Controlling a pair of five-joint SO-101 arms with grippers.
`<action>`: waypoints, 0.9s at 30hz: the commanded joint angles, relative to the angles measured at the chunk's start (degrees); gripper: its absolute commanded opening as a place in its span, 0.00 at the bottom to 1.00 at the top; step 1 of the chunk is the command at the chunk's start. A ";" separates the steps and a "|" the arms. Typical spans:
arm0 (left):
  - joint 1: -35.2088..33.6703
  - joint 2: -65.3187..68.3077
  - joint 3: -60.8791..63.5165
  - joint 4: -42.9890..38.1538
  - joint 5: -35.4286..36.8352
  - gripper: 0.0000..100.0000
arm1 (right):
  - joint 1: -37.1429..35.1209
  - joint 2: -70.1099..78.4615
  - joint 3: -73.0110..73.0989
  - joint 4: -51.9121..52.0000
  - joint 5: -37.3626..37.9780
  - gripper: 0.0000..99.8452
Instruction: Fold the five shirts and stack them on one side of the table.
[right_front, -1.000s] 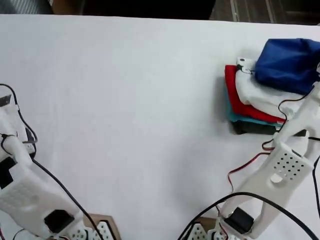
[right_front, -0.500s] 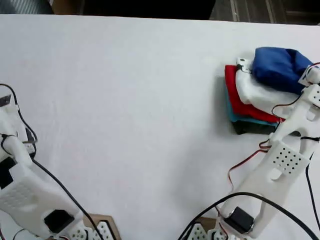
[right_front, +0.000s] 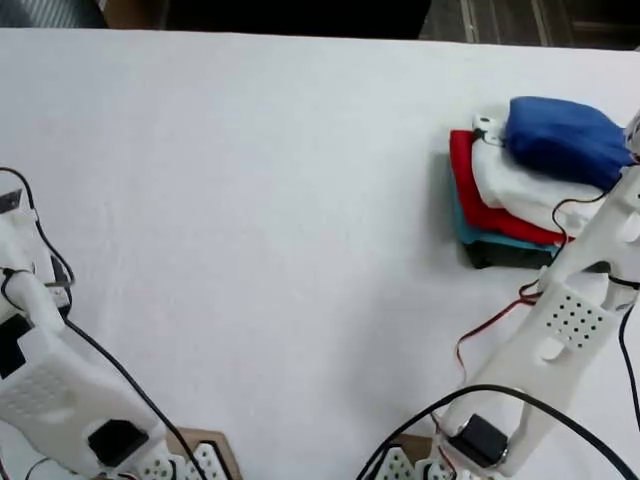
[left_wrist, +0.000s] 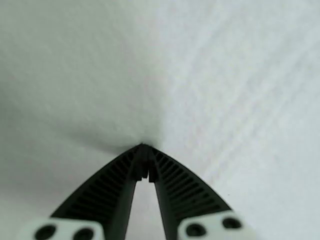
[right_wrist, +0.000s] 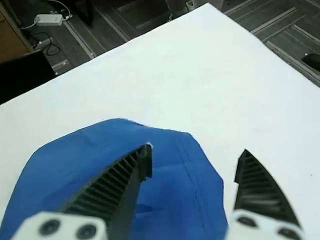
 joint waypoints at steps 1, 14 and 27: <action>0.70 0.18 2.24 -0.26 0.09 0.03 | -2.24 -6.02 -2.20 2.15 -0.26 0.27; 0.70 0.18 2.24 -0.26 0.00 0.03 | -16.92 -8.48 -2.29 18.33 15.74 0.27; 0.62 0.18 2.24 -0.26 0.00 0.03 | -17.01 -6.46 4.75 15.78 16.00 0.27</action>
